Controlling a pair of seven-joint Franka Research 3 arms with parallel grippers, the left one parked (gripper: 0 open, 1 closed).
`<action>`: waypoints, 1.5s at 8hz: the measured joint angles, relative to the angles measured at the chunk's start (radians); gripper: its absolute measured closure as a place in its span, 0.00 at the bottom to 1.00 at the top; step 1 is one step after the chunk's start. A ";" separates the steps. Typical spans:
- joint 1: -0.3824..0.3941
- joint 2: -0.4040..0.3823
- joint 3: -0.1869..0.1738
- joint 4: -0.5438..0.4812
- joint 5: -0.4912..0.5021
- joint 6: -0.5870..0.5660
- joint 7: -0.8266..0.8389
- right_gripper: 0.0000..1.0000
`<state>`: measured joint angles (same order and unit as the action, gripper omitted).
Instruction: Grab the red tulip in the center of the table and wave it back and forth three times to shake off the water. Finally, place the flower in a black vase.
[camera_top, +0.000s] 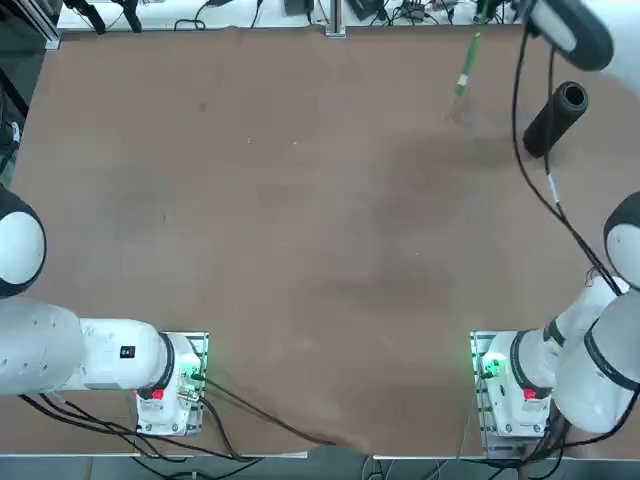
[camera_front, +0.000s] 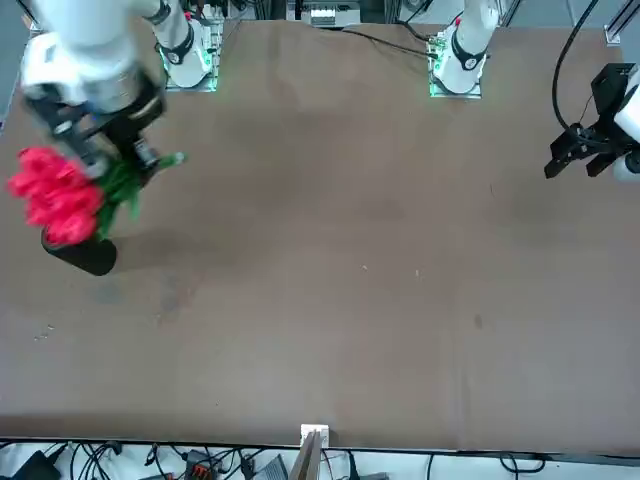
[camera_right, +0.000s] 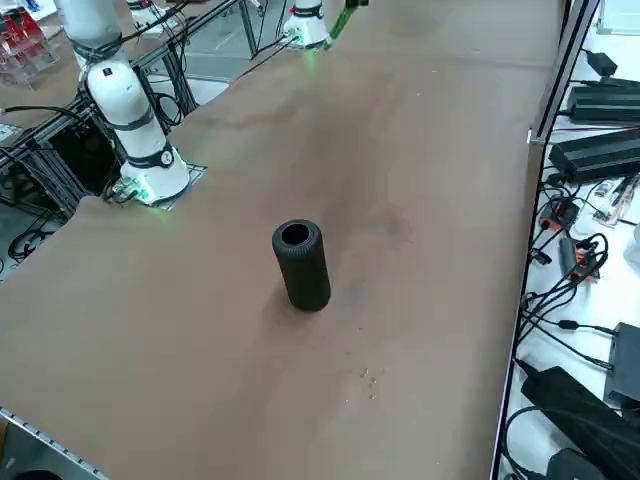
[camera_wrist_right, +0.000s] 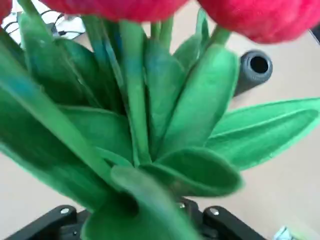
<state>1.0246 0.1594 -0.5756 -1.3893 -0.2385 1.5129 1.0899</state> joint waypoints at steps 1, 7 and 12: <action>0.020 -0.001 -0.002 0.001 -0.006 -0.025 0.037 0.85; -0.363 -0.049 -0.156 -0.009 -0.123 0.019 -0.373 0.85; -0.514 0.032 -0.142 -0.092 -0.127 0.262 -0.309 0.85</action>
<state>0.5105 0.1910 -0.7175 -1.4811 -0.3653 1.7747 0.7814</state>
